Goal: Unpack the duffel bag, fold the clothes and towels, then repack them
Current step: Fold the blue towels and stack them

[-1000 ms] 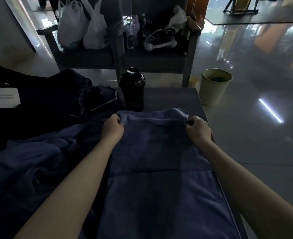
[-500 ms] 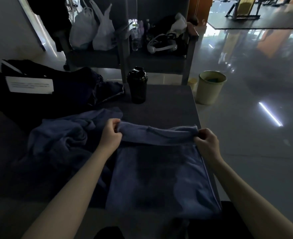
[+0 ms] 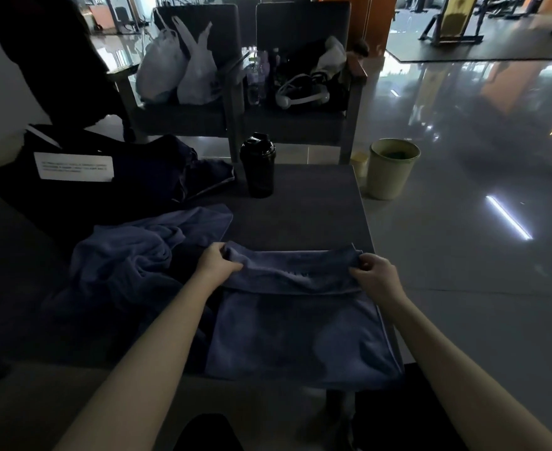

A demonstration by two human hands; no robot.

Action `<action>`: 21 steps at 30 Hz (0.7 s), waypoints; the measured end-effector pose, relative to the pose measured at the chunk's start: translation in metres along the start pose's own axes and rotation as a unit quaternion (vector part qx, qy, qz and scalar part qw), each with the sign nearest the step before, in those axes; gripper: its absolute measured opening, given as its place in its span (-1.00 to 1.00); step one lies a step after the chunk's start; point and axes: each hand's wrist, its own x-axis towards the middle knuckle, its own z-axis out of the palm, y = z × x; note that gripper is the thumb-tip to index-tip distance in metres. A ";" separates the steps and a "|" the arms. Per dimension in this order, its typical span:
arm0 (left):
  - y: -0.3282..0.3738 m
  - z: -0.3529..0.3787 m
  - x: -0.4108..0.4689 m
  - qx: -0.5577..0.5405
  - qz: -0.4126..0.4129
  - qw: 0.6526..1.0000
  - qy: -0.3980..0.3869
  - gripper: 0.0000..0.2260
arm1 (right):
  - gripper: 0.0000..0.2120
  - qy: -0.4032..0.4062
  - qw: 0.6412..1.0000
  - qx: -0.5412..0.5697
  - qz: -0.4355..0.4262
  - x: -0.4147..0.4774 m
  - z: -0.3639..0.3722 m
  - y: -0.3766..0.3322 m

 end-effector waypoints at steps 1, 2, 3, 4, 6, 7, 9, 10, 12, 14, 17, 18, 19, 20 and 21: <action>-0.001 -0.005 -0.004 -0.003 0.023 1.000 -0.011 -0.55 | -0.93 0.004 1.000 0.027 -0.013 -0.001 -0.003 0.001; -0.001 -0.011 -0.010 0.003 0.045 0.999 -0.024 -0.61 | -0.97 0.008 0.999 0.040 -0.026 -0.002 -0.006 0.002; -0.003 -0.016 -0.016 0.010 0.066 0.997 -0.036 -0.68 | -0.96 0.011 0.999 0.040 -0.035 -0.005 -0.009 0.005; -0.005 -0.022 -0.023 0.017 0.085 0.995 -0.046 -0.73 | -0.93 0.011 0.998 0.037 -0.039 -0.008 -0.012 0.007; -0.010 -0.031 -0.038 0.030 0.115 0.991 -0.061 -0.81 | -0.94 0.007 0.999 0.029 -0.043 -0.018 -0.016 0.011; -0.013 -0.036 -0.044 0.043 0.128 0.989 -0.063 -0.83 | -0.95 0.001 0.999 0.023 -0.044 -0.024 -0.018 0.012; -0.018 -0.044 -0.055 0.084 0.145 0.984 -0.060 -0.80 | -0.93 -0.012 0.999 0.010 -0.052 -0.036 -0.021 0.015; -0.021 -0.047 -0.059 0.106 0.151 0.981 -0.057 -0.79 | -0.91 -0.015 0.998 -0.001 -0.063 -0.041 -0.021 0.017; -0.026 -0.049 -0.070 0.152 0.163 0.974 -0.048 -0.85 | -0.85 -0.015 0.993 -0.037 -0.108 -0.052 -0.021 0.021; -0.030 -0.048 -0.080 0.188 0.172 0.966 -0.030 -0.94 | -0.84 -0.017 0.983 -0.083 -0.161 -0.060 -0.021 0.030; -0.037 -0.042 -0.094 0.225 0.160 0.961 -0.035 -0.90 | -0.90 -0.026 0.966 -0.174 -0.190 -0.069 -0.026 0.047; -0.040 -0.040 -0.097 0.232 0.152 0.960 -0.048 -0.87 | -0.87 -0.032 0.959 -0.206 -0.191 -0.072 -0.028 0.052; -0.043 -0.038 -0.100 0.241 0.145 0.958 -0.062 -0.84 | -0.84 -0.034 0.953 -0.234 -0.191 -0.074 -0.030 0.056; -0.045 -0.037 -0.104 0.251 0.138 0.955 -0.073 -0.80 | -0.82 -0.036 0.948 -0.255 -0.189 -0.077 -0.033 0.059; -0.047 -0.036 -0.106 0.257 0.131 0.954 -0.084 -0.77 | -0.79 -0.037 0.943 -0.272 -0.187 -0.082 -0.035 0.058</action>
